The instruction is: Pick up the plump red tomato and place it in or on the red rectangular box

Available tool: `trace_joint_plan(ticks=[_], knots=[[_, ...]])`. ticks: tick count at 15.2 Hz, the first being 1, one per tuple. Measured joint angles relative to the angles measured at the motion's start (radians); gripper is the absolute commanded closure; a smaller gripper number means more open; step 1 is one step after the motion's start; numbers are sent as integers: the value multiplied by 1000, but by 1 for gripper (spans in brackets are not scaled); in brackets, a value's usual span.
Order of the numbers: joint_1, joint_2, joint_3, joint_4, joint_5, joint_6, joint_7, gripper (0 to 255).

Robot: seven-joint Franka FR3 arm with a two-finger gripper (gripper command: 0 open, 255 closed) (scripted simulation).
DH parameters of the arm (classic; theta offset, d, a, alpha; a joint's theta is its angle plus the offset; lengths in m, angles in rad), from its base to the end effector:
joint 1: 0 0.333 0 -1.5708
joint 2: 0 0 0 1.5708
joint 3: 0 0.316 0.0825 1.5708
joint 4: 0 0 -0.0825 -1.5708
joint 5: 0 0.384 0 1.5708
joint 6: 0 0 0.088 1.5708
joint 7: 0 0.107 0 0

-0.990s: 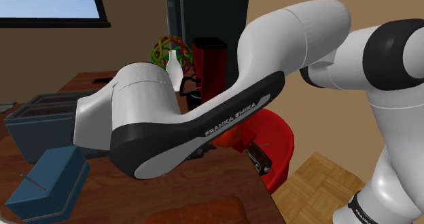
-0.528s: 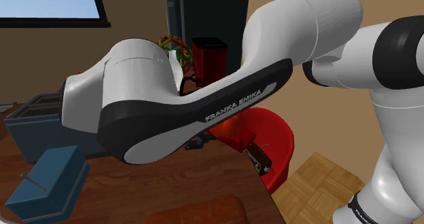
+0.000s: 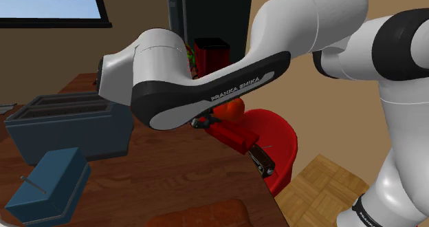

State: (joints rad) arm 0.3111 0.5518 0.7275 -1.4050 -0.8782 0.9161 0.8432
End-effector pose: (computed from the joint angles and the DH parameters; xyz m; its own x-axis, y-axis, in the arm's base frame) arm 0.4562 0.3892 0.4319 0.9926 0.0276 -0.1185 0.1154 -0.5221 0.8450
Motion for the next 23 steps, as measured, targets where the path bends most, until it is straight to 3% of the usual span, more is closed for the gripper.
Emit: trace_joint_plan(ticks=[7, 23], knots=[[-100, -21, -33, -32, -70, 85, -108, 255], [-118, 40, -44, -123, -63, 187, -7, 255]])
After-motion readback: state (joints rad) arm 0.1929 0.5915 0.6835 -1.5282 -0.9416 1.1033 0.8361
